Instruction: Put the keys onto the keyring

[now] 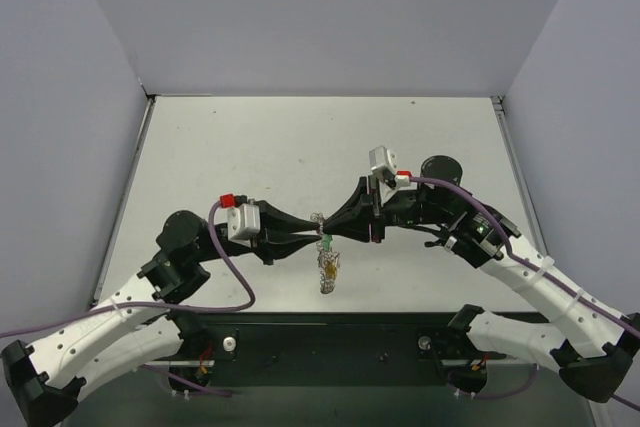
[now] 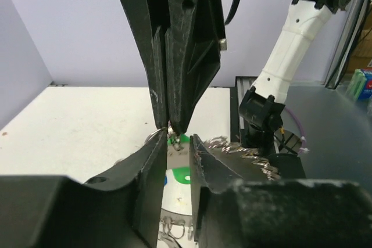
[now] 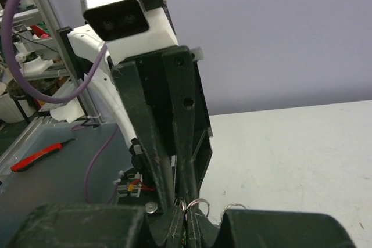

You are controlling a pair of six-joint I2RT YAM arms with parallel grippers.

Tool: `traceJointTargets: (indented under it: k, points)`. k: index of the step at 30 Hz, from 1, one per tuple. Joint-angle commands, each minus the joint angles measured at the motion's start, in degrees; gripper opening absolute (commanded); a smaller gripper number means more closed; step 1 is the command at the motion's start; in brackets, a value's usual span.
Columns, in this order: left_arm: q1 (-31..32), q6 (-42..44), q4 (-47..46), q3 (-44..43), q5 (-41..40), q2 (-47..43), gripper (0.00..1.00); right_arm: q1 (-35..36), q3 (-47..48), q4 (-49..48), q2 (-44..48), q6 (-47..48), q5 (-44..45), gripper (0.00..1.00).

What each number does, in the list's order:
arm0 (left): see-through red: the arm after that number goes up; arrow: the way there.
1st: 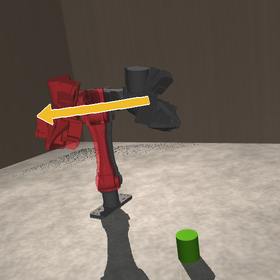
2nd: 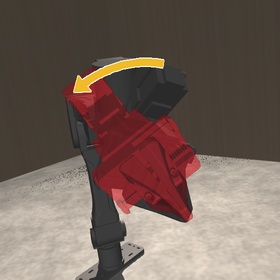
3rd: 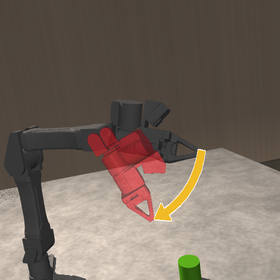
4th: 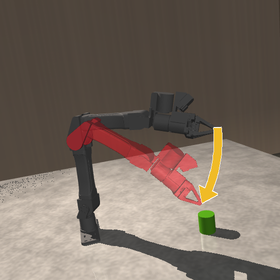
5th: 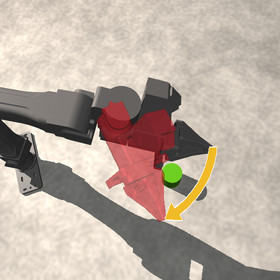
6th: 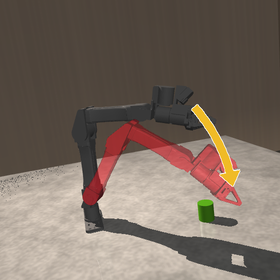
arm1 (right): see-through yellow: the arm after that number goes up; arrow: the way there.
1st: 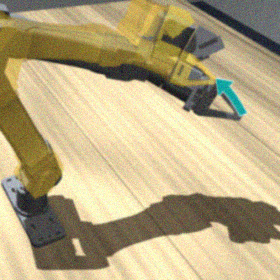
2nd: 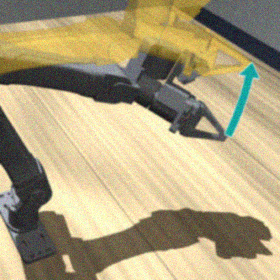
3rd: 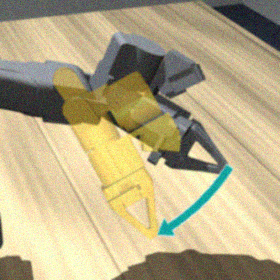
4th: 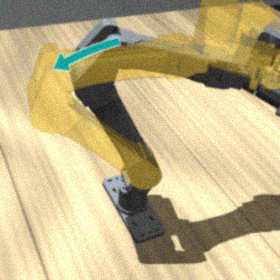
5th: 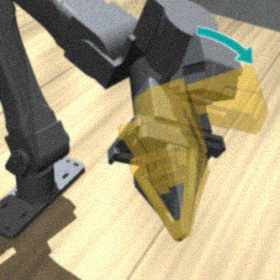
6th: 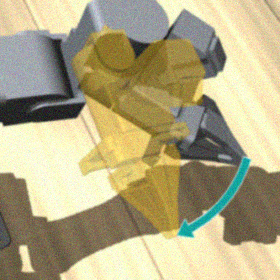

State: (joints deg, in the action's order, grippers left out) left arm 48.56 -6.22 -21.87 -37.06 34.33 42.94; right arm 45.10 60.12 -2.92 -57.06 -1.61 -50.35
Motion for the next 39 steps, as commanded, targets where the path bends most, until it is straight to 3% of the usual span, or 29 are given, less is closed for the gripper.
traceJointTargets:
  k: [1, 2, 5, 9, 17, 18, 20, 24, 29, 32, 37, 39]
  points:
    - [-0.2, 5.9, 5.1, -6.6, -3.7, -5.0, 0.42, -0.3, 3.4, 2.7, 0.5, 2.9, 1.3, 0.00]
    - [-0.2, 6.0, 6.6, -7.7, -4.1, -5.3, 0.52, -0.3, 3.6, 4.6, 0.5, 3.5, 1.7, 0.00]
    - [-0.1, 9.5, 12.9, -10.8, -4.8, -5.5, 0.62, -0.4, 4.5, 6.3, 0.1, 4.4, 2.0, 0.00]
    - [-0.2, 12.8, 21.4, -15.9, -5.3, -3.9, 0.67, -0.5, 6.6, 9.7, -1.3, 6.2, 2.0, 0.00]
    - [-0.1, 16.1, 48.0, -33.1, -7.9, 7.8, 0.69, -0.5, 13.9, 22.9, -6.6, 12.2, 1.1, 0.00]
    - [-0.2, 16.5, 51.4, -34.5, -7.8, 8.9, 0.81, -0.5, 15.3, 24.2, -7.5, 13.1, 1.3, 0.00]
    - [-0.1, 16.6, 54.3, -38.1, -7.2, 12.3, 0.85, -0.5, 16.1, 26.5, -8.3, 14.3, 1.7, 0.00]
    - [0.0, 16.9, 59.2, -41.2, -6.1, 16.4, 0.82, -0.5, 17.3, 28.8, -9.6, 15.5, 3.1, 0.00]
    - [-0.1, 17.9, 61.1, -42.4, -3.0, 18.6, 0.58, -0.5, 17.3, 29.1, -10.1, 15.8, 3.9, 0.00]
    - [0.0, 18.7, 62.9, -42.9, -1.9, 20.2, 0.49, -0.5, 17.5, 29.3, -10.3, 15.8, 3.9, 0.00]
    - [-0.1, 19.8, 65.1, -43.8, 0.2, 23.1, 0.48, -0.5, 17.7, 29.3, -10.4, 15.9, 3.7, 0.00]
    - [0.0, 19.9, 64.8, -43.7, 0.7, 23.7, 0.42, -0.5, 17.7, 29.3, -10.4, 15.9, 3.9, 0.00]
